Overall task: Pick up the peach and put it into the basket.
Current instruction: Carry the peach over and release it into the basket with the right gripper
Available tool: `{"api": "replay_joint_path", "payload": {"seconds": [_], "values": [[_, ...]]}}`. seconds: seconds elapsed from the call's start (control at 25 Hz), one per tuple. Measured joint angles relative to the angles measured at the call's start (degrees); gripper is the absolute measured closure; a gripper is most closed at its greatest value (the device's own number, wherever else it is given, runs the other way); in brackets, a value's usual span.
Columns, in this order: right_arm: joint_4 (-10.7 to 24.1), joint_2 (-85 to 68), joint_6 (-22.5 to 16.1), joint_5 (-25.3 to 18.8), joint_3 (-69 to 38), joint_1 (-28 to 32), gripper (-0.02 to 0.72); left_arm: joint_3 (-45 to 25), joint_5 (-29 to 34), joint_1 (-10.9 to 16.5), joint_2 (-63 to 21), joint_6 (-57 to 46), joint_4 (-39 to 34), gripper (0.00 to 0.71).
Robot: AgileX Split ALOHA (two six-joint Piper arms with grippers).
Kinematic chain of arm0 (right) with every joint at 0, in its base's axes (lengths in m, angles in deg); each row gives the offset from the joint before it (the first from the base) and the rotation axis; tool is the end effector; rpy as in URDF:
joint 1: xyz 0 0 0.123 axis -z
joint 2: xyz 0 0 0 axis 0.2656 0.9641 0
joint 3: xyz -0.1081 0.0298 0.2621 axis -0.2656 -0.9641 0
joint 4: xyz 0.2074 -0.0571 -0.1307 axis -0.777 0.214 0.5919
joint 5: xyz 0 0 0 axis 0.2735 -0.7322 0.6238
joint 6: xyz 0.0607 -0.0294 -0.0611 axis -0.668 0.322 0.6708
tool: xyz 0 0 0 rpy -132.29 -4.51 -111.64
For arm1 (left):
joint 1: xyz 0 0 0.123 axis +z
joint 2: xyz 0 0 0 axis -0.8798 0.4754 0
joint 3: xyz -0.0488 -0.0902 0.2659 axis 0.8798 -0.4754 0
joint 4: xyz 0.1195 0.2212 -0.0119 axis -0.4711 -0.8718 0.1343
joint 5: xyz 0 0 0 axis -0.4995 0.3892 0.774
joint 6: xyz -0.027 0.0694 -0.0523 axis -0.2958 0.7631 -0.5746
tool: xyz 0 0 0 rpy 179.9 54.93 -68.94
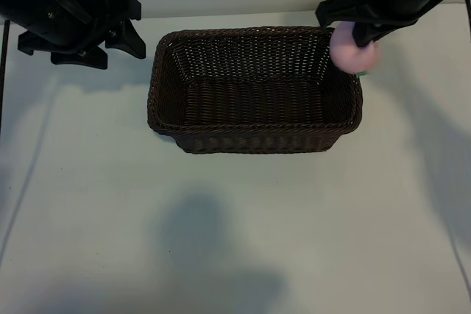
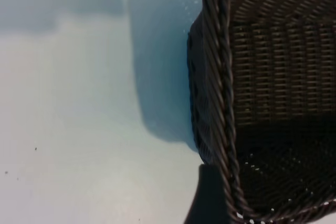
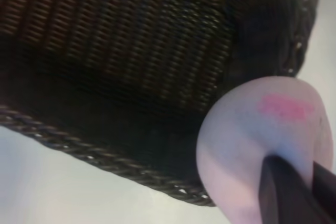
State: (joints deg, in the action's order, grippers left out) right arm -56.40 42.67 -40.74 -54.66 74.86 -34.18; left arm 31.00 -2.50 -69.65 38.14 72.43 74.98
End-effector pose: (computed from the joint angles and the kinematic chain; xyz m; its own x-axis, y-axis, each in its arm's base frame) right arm 0.3570 0.1300 0.3113 -0.9054 -0.2278 -0.3583 -0.2835 0.9525 0.1108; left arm 0.3635 -0.0796 0.2754 -0.9205 -0.1041 -0.3767 0.0501 0.9245 -0.3778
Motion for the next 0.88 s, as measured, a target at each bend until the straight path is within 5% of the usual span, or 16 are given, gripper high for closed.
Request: {"api": "replay_joint_path", "payload": {"seconds": [0.24,0.6,0.72,0.88], "values": [[-4.9,6.3,3.0,3.2,0.0,-2.7,0.661,0.1,0.0,0.0,0.0,0.0,2.7,0.121],[-7.5,12.7,3.8,10.0,0.0,-6.6,0.654,0.1,-0.2,0.0,0.0,0.0,3.0,0.121],[-7.6,13.1,3.8,10.6,0.0,-6.6,0.594,0.1,-0.6,0.0,0.0,0.0,3.0,0.121],[-7.7,13.1,4.2,10.9,0.6,-6.6,0.402,0.1,-1.8,0.0,0.0,-0.1,3.0,0.121]]}}
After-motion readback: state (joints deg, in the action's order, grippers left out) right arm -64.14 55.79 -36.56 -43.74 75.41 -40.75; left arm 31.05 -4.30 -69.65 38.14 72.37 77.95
